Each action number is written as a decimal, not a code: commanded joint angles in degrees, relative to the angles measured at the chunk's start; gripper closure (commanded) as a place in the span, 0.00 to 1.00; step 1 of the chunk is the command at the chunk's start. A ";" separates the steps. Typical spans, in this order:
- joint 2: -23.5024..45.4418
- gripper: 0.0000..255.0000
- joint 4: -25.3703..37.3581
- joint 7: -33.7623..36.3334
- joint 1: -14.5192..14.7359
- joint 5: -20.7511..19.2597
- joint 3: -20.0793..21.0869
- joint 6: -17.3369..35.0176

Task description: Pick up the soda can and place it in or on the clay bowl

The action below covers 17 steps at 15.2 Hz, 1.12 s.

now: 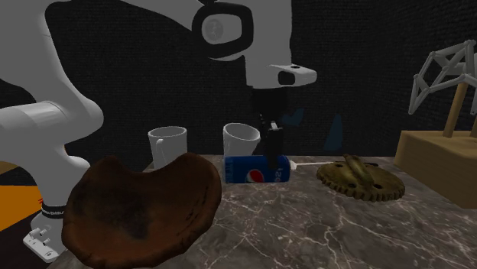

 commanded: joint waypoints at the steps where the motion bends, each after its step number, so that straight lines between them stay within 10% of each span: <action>1: -0.68 1.00 -0.49 -0.44 -0.16 0.05 -0.23 -4.40; 11: -2.65 1.00 3.63 -0.39 -0.23 0.08 -0.30 -10.40; 12: -2.65 0.00 3.63 -0.39 -0.23 0.08 -0.30 -10.40; 17: -6.77 0.00 -5.36 -0.34 -0.52 -0.29 -0.59 -5.70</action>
